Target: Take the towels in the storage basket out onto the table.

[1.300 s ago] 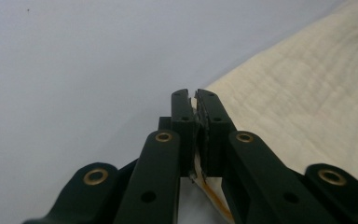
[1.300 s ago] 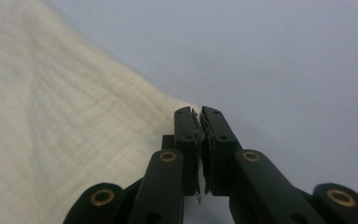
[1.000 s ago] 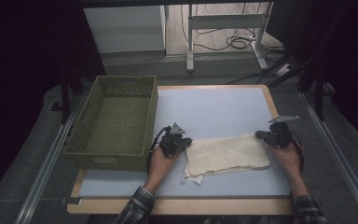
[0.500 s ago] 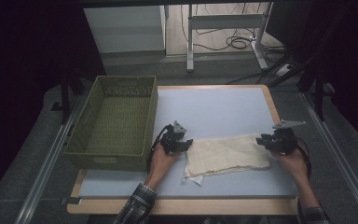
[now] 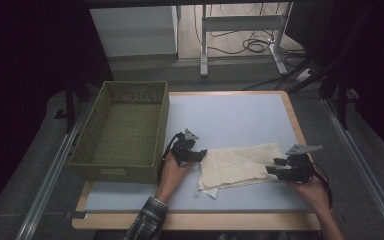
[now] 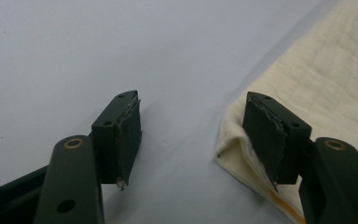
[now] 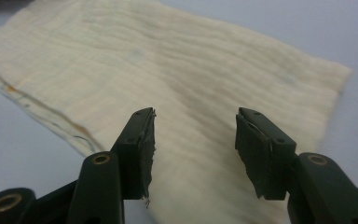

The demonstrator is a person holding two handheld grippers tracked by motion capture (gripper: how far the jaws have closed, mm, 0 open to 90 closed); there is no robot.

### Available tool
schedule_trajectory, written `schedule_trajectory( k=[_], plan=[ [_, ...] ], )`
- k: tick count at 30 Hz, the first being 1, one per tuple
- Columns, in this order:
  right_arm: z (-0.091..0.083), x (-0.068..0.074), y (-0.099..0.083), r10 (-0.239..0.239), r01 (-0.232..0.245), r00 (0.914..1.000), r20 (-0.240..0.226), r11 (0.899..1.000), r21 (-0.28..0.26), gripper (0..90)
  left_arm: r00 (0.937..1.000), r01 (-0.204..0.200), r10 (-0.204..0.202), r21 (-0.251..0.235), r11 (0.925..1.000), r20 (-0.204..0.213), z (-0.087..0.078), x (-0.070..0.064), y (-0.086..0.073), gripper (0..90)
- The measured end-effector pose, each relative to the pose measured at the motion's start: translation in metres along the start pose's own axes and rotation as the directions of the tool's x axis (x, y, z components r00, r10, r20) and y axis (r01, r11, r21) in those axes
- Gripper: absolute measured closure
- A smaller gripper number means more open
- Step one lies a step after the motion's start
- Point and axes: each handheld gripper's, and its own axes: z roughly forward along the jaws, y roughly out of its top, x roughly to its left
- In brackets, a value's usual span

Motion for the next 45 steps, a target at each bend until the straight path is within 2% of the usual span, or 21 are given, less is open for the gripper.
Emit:
schedule_trajectory(
  k=[10,14,17,24,33,35,36,39,42,43,44,45],
  plan=[
    [0.016,0.04,0.015,-0.081,0.081,0.9943,-0.069,0.997,0.003,47.8,1.0,0.001,-0.001,-0.001,1.0,-0.004,0.0,0.0,0.0,36.5],
    [0.026,0.056,0.021,-0.1,0.102,0.9888,-0.11,0.995,0.01,48.3,1.0,0.003,-0.003,-0.002,1.0,-0.004,0.0,0.0,0.0,36.5],
    [0.035,0.07,0.025,-0.122,0.126,0.9815,-0.147,0.992,0.015,51.5,1.0,0.001,-0.001,-0.002,1.0,-0.003,0.0,0.0,0.0,36.5],
    [0.056,0.105,0.038,-0.186,0.197,0.9543,-0.234,0.98,0.025,61.0,1.0,0.002,-0.002,-0.001,1.0,-0.002,0.0,0.0,0.0,36.5],
    [0.085,0.146,0.053,-0.235,0.256,0.918,-0.32,0.966,0.027,62.2,1.0,0.0,0.0,0.0,1.0,-0.003,0.0,0.0,0.0,36.6],
    [0.091,0.155,0.054,-0.246,0.27,0.9104,-0.333,0.962,0.029,59.9,1.0,0.0,0.0,0.0,1.0,-0.003,0.0,0.0,0.0,36.6],
    [0.095,0.159,0.055,-0.252,0.278,0.9085,-0.333,0.96,0.031,58.9,1.0,0.0,0.0,-0.001,1.0,-0.003,0.0,0.0,0.0,36.6],
    [0.104,0.168,0.055,-0.266,0.295,0.9137,-0.307,0.954,0.05,56.9,1.0,0.0,0.0,0.0,1.0,-0.004,0.0,0.0,0.0,36.5],
    [0.107,0.173,0.055,-0.281,0.305,0.918,-0.28,0.951,0.045,57.6,1.0,0.0,0.0,-0.001,1.0,-0.005,0.0,0.0,0.0,36.2],
    [0.107,0.174,0.055,-0.301,0.324,0.9163,-0.265,0.945,0.047,61.6,1.0,-0.001,0.001,-0.001,1.0,-0.008,0.0,0.0,0.0,36.3],
    [0.107,0.176,0.055,-0.325,0.345,0.9163,-0.233,0.937,0.048,68.1,1.0,-0.002,0.002,-0.003,1.0,-0.009,0.0,0.0,0.0,36.5],
    [0.106,0.178,0.054,-0.35,0.366,0.9139,-0.206,0.929,0.047,70.8,0.9999,-0.002,0.002,-0.002,1.0,-0.012,0.0,0.0,0.0,36.9]
  ],
)
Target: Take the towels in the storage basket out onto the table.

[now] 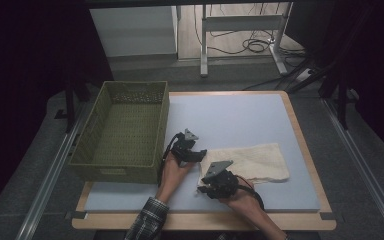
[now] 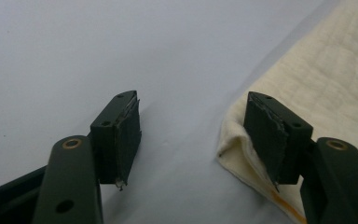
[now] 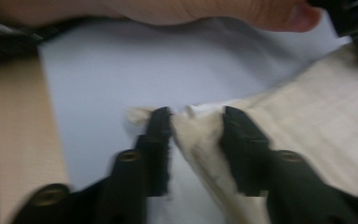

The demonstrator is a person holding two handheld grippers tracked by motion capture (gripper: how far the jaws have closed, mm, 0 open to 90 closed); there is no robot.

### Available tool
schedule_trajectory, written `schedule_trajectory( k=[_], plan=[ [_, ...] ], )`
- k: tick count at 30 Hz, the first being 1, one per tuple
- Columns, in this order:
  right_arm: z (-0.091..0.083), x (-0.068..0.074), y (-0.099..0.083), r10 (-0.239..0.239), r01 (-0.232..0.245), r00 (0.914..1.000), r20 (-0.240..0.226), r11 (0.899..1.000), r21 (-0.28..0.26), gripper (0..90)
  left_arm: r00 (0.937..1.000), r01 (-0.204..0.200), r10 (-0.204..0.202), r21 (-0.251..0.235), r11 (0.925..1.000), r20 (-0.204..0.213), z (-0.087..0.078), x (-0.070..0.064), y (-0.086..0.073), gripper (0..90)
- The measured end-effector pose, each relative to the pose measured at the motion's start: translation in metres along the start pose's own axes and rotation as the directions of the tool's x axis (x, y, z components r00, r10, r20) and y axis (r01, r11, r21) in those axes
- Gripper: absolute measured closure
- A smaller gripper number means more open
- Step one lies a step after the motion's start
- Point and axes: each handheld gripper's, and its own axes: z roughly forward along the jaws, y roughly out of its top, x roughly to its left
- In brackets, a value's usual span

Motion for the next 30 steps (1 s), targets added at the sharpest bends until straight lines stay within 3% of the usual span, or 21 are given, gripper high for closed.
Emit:
schedule_trajectory(
  k=[4,5,8,9,15,21,30],
  plan=[
    [-0.001,-0.002,-0.002,0.009,-0.009,0.9997,0.021,1.0,-0.005,83.5,0.9999,-0.009,0.009,-0.008,0.9999,0.007,-0.001,-0.001,0.0,45.1],
    [-0.001,-0.002,-0.002,0.009,-0.009,0.9997,0.021,1.0,-0.005,83.5,0.9999,-0.009,0.009,-0.008,0.9999,0.007,-0.001,-0.001,0.0,50.8],
    [-0.001,-0.006,-0.004,0.046,-0.046,0.9989,-0.006,0.999,-0.022,85.0,0.994,-0.035,0.036,-0.013,0.9993,0.103,-0.002,-0.003,0.0,77.5],
    [-0.002,-0.008,-0.004,0.053,-0.054,0.9984,-0.021,0.998,-0.022,85.0,0.9939,-0.029,0.029,-0.01,0.9995,0.106,-0.002,-0.004,0.0,85.6],
    [-0.01,-0.009,-0.002,0.056,-0.058,0.9977,-0.038,0.997,-0.044,85.1,0.9945,-0.016,0.02,-0.043,0.9989,0.103,-0.008,-0.008,0.008,87.1],
    [-0.036,-0.014,0.001,0.058,-0.059,0.9983,-0.013,0.992,-0.112,85.0,0.9933,-0.058,0.066,-0.081,0.995,0.095,-0.021,-0.018,0.034,86.9],
    [-0.074,-0.033,-0.024,0.115,-0.102,0.9908,0.071,0.981,-0.166,85.0,0.9814,-0.092,0.11,-0.12,0.9886,0.157,-0.004,-0.03,0.057,86.3]
  ],
)
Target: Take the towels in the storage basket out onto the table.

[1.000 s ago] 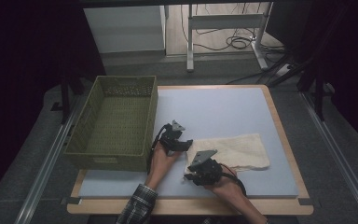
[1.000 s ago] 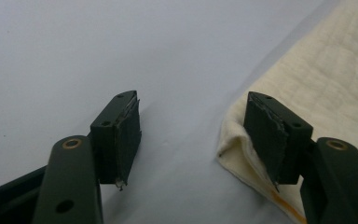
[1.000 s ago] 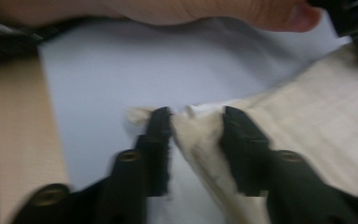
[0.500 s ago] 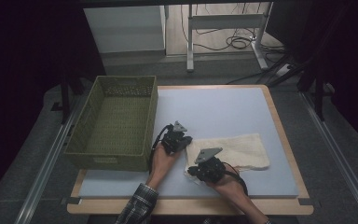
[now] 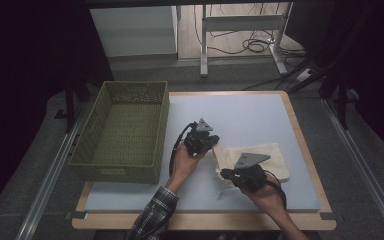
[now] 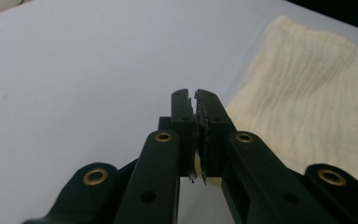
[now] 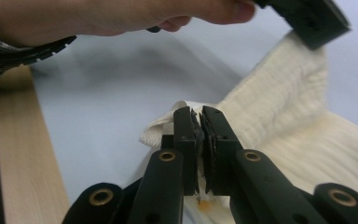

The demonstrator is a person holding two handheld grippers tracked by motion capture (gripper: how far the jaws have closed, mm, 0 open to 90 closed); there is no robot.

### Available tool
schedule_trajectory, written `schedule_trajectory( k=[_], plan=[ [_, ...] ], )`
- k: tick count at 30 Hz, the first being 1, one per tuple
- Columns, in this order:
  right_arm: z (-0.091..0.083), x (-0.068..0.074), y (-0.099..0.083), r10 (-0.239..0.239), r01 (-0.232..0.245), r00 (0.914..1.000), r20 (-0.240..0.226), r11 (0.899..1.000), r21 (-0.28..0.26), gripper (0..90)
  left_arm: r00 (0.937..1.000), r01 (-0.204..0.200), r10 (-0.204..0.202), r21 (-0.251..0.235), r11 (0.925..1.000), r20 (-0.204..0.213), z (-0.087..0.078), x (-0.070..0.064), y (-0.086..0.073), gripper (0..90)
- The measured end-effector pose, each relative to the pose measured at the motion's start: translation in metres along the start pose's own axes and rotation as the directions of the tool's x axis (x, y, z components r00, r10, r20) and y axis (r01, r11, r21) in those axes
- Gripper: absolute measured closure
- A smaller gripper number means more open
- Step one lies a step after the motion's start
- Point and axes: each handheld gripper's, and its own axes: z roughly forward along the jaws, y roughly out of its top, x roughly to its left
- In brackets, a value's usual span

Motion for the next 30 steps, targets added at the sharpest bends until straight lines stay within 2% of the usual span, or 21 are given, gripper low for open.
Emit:
schedule_trajectory(
  k=[3,12,20,25,30],
  plan=[
    [-0.011,-0.009,-0.009,0.022,-0.022,0.9994,0.026,1.0,-0.005,85.0,0.9999,-0.006,0.006,-0.001,1.0,0.014,0.008,-0.003,0.004,86.1],
    [-0.037,-0.028,-0.032,0.082,-0.081,0.9933,0.081,0.997,-0.018,85.0,0.9964,-0.067,0.067,-0.002,0.9977,0.051,0.044,-0.024,0.028,85.7],
    [-0.062,-0.044,-0.053,0.142,-0.138,0.9811,0.131,0.989,-0.043,85.0,0.9924,-0.098,0.098,-0.011,0.9951,0.073,0.066,-0.038,0.045,85.3],
    [-0.077,-0.053,-0.063,0.172,-0.164,0.9725,0.158,0.985,-0.062,85.0,0.9871,-0.133,0.134,-0.019,0.991,0.088,0.081,-0.054,0.062,85.3],
    [-0.088,-0.058,-0.072,0.194,-0.185,0.9651,0.176,0.981,-0.065,84.9,0.9816,-0.164,0.164,-0.016,0.9864,0.097,0.094,-0.064,0.072,85.3]
  ],
)
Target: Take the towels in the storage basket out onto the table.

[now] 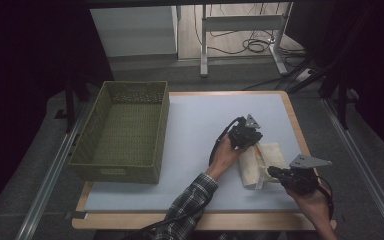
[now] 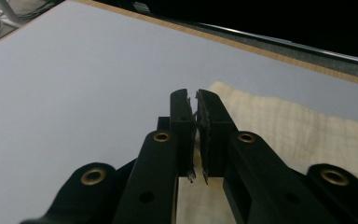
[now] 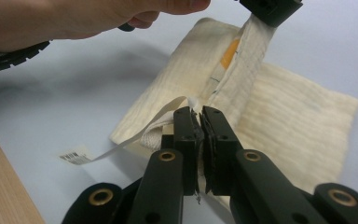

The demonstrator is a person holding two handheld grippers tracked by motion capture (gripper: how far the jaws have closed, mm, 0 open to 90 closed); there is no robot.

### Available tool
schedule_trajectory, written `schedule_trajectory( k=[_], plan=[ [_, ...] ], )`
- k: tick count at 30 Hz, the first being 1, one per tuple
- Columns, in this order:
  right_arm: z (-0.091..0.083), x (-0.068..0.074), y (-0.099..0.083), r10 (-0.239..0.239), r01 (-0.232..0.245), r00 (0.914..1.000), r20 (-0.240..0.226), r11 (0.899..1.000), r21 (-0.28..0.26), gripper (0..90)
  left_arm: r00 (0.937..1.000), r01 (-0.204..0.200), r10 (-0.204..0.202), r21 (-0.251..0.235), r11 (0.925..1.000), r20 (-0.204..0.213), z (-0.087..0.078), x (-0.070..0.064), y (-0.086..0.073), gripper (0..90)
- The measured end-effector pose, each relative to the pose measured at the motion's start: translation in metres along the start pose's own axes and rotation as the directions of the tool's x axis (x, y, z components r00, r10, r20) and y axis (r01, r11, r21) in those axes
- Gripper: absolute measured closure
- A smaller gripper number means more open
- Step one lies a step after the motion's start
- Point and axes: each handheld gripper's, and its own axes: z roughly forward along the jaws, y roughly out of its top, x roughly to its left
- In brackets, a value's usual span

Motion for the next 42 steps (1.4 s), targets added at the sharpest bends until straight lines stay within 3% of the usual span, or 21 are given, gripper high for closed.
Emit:
schedule_trajectory(
  k=[4,16,19,22,27,31,37,42],
  plan=[
    [-0.003,-0.006,-0.006,0.009,-0.01,0.9998,0.016,1.0,0.008,84.9,0.9997,-0.022,0.022,0.016,0.9996,0.005,0.011,-0.004,0.006,85.4],
    [-0.003,-0.022,-0.019,0.05,-0.051,0.9976,0.048,0.998,0.026,84.5,0.9998,-0.011,0.01,0.047,0.9988,0.02,0.038,-0.009,0.013,84.6],
    [-0.003,-0.025,-0.022,0.058,-0.06,0.9966,0.059,0.998,0.025,79.5,1.0,0.007,-0.007,0.021,0.9998,0.005,0.039,-0.011,0.012,66.9],
    [-0.007,-0.029,-0.023,0.06,-0.062,0.9938,0.094,0.998,0.019,72.3,0.9996,0.028,-0.028,-0.012,0.9995,-0.001,0.034,-0.011,0.015,51.4],
    [-0.021,-0.038,-0.025,0.071,-0.074,0.9875,0.14,0.997,0.012,69.5,0.9996,0.024,-0.025,-0.03,0.9992,-0.016,0.022,-0.008,0.018,44.6],
    [-0.038,-0.049,-0.028,0.081,-0.085,0.9782,0.191,0.996,0.012,68.3,0.9993,0.002,-0.002,-0.005,1.0,-0.039,0.008,-0.004,0.013,40.0],
    [-0.048,-0.052,-0.023,0.101,-0.101,0.9777,0.184,0.995,-0.009,67.9,0.9991,0.021,-0.021,-0.002,0.9998,-0.038,-0.007,0.001,-0.004,36.7],
    [-0.031,-0.047,-0.012,0.086,-0.09,0.984,0.156,0.996,0.016,64.7,0.9982,0.037,-0.036,0.019,0.9991,-0.049,-0.017,0.008,-0.018,35.6]
  ],
)
